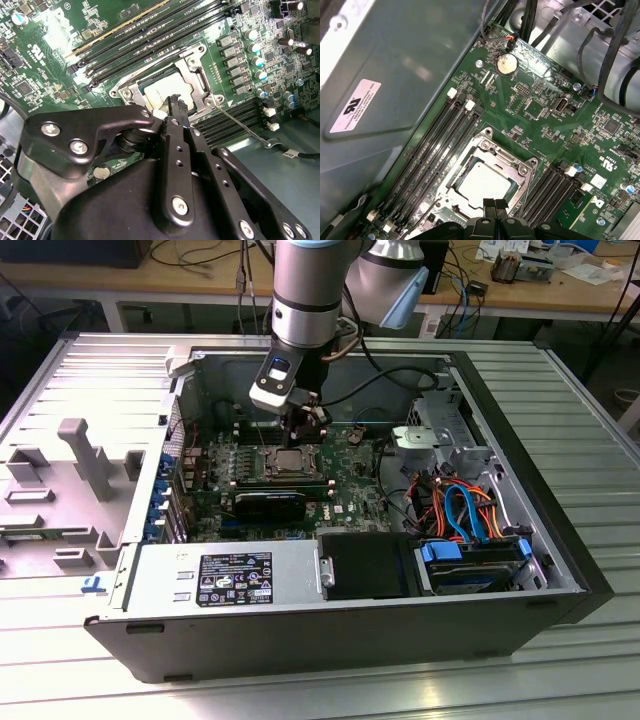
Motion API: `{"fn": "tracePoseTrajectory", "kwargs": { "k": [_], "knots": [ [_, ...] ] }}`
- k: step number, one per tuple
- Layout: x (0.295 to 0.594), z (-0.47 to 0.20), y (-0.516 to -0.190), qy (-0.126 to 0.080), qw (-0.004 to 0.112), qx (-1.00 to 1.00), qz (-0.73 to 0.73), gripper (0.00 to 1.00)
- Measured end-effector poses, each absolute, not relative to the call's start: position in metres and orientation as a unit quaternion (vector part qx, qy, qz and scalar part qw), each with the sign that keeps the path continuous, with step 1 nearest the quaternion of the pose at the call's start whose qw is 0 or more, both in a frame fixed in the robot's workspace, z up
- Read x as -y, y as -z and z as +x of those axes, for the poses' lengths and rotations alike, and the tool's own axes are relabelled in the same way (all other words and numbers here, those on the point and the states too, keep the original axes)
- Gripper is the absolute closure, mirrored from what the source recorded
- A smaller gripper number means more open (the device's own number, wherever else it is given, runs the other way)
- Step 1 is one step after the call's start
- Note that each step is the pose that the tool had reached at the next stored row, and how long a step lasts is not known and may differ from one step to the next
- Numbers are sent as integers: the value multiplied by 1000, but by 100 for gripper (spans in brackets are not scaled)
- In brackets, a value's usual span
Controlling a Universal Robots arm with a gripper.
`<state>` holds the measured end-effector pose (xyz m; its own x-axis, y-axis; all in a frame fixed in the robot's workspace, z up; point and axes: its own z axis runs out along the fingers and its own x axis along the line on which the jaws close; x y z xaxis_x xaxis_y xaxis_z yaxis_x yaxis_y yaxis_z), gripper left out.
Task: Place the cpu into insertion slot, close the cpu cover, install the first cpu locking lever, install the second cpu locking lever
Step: 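Install the first cpu locking lever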
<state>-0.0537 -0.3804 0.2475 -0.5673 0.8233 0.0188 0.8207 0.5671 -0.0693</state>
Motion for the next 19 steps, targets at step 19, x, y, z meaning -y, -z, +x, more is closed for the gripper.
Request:
{"fn": "tracePoseTrajectory", "kwargs": {
  "k": [19],
  "knots": [
    [380, -54, -247, -28, 23, 910, -412, 89]
  ]
}}
